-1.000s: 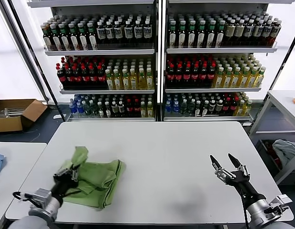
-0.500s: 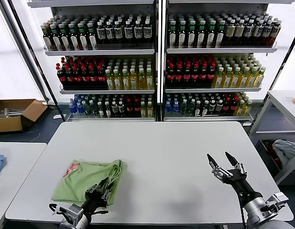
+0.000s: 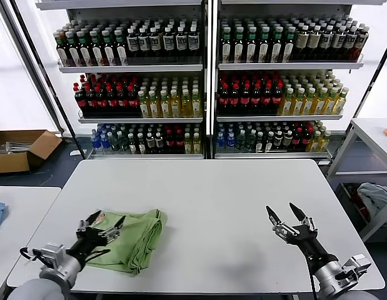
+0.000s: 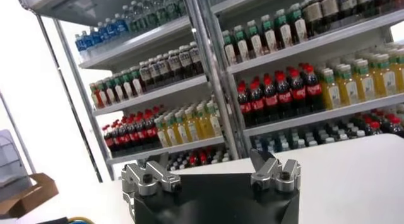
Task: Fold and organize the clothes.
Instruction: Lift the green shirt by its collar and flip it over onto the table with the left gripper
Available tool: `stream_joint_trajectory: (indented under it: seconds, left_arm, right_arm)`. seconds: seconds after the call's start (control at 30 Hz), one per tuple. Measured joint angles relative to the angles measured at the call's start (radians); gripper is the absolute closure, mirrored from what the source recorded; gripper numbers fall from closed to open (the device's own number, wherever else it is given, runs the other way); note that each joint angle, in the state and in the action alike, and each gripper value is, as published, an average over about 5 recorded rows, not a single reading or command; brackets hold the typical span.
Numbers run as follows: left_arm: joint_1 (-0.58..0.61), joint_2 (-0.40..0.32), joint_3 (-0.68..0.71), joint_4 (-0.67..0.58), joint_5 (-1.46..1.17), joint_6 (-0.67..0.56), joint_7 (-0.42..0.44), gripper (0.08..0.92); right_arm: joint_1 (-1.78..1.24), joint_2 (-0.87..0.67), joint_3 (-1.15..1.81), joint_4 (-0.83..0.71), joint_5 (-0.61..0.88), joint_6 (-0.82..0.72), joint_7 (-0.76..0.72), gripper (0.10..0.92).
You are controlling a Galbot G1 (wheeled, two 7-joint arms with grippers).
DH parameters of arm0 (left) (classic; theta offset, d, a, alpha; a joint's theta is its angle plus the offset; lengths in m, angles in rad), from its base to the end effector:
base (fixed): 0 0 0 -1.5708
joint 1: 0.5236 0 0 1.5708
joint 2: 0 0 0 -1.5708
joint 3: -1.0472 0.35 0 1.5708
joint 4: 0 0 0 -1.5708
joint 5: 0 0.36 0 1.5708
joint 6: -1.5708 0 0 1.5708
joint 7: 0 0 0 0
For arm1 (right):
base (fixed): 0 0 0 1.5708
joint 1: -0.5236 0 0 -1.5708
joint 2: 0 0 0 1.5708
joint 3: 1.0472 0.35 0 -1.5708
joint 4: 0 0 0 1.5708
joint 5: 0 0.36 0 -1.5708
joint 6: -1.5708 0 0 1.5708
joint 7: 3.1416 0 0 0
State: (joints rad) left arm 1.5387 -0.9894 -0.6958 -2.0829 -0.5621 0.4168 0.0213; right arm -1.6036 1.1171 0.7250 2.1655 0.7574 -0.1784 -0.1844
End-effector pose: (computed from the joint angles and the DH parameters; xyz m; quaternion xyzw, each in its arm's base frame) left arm 0.2180 0.1403 -0.2478 -0.0781 -0.9779 -0.0265 0.1919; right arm 0.1915 -0.1186 -0.2453 0.1544 -0.9774 -0.1345 0.0525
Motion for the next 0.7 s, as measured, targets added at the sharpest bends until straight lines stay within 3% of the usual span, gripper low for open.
stream_joint_trajectory:
  seconds: [0.53, 0.7]
  left_arm:
    - [-0.070, -0.008, -0.024, 0.196, -0.121, 0.078, -0.010, 0.180]
    - [-0.084, -0.025, -0.014, 0.221, -0.132, 0.096, -0.007, 0.273]
  right_arm:
    - [0.017, -0.018, -0.007, 0.002, 0.002, -0.004, 0.007, 0.203]
    - [0.028, -0.022, -0.009, 0.002, 0.006, -0.005, 0.012, 0.203]
